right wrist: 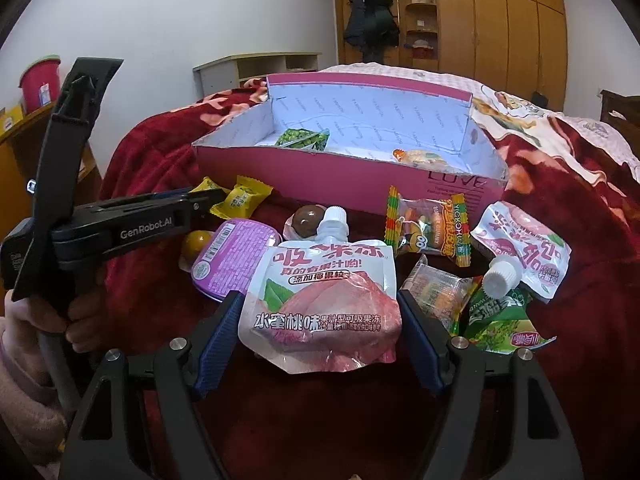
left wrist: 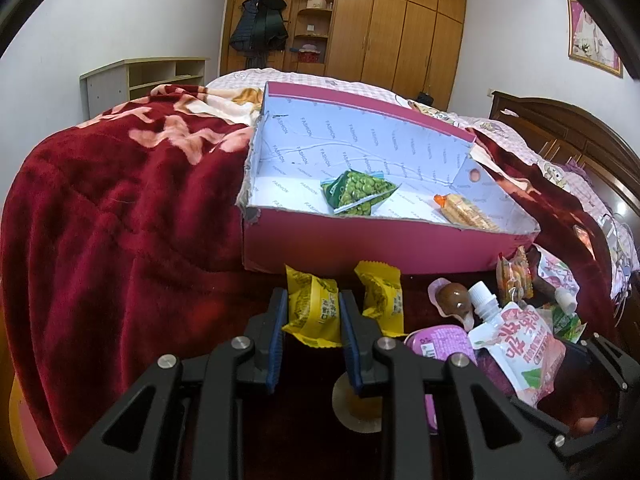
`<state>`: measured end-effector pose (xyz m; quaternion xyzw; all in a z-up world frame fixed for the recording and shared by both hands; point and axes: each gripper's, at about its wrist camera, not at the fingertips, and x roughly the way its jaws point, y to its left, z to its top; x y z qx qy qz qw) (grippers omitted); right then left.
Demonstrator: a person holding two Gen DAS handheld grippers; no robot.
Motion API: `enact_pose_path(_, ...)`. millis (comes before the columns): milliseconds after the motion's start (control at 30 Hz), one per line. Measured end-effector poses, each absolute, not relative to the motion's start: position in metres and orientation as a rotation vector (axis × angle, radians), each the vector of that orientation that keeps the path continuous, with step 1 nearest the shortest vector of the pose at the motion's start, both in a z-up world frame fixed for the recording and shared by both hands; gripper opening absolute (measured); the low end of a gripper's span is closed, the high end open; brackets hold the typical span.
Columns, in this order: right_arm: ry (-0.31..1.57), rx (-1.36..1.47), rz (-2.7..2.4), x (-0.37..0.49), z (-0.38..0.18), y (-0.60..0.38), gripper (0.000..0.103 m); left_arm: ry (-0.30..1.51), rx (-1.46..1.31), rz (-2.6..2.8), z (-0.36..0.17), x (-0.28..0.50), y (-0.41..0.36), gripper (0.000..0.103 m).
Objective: Organize snacks
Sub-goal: 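Lift the yellow packet into the pink box and open the left tool while the right tool carries the pouch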
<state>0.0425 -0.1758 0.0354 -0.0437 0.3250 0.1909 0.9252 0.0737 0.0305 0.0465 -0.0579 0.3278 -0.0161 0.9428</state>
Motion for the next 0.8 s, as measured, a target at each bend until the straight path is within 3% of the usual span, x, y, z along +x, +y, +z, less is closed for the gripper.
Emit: enact_pose_path(800,0.572,0.093,0.428,0.030,0.069,-0.201,0.073,0.586,-0.140,-0.092,0.089,0.048,0.021,0.026)
